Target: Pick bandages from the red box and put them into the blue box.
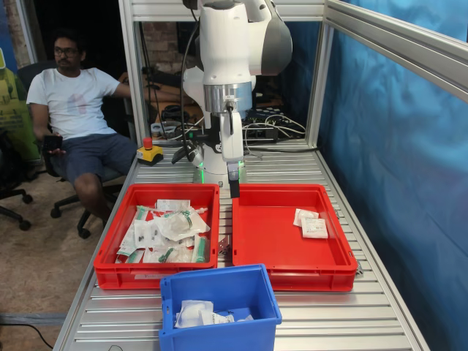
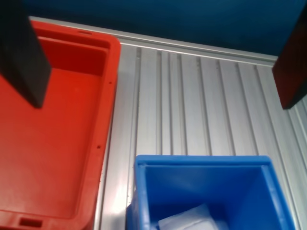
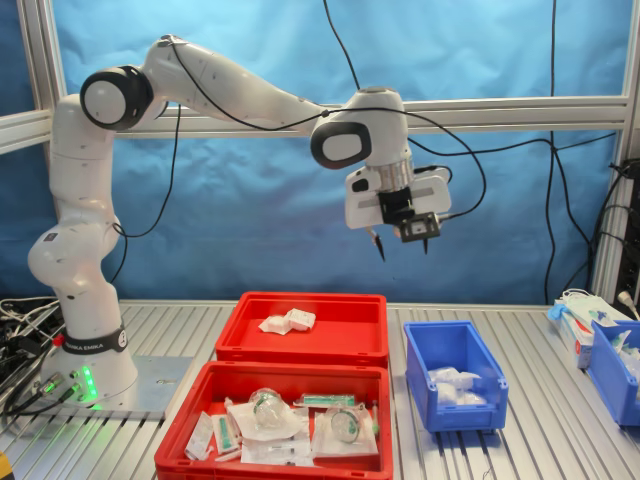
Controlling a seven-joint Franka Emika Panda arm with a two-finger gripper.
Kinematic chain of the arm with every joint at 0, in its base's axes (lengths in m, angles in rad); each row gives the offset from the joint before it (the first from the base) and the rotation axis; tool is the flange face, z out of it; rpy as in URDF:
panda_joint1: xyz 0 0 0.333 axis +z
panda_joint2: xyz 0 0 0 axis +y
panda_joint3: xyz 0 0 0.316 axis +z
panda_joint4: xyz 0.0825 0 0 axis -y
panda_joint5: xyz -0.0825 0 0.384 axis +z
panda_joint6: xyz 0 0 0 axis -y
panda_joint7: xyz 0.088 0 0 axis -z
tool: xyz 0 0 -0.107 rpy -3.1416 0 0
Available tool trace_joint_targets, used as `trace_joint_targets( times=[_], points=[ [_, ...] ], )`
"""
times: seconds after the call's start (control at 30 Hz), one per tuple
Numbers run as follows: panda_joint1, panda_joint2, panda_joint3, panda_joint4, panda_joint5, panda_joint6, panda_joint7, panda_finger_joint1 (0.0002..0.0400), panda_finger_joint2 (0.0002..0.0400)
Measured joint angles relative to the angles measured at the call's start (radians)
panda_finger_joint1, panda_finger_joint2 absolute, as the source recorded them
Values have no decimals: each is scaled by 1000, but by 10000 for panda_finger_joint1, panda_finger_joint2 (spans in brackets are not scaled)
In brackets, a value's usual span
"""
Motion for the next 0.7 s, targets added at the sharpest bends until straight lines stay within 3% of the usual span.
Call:
trace_joint_targets(
  times=[0.7],
  points=[
    [-41,-107,7,-209,-8,-2,0,400,400]
  ],
)
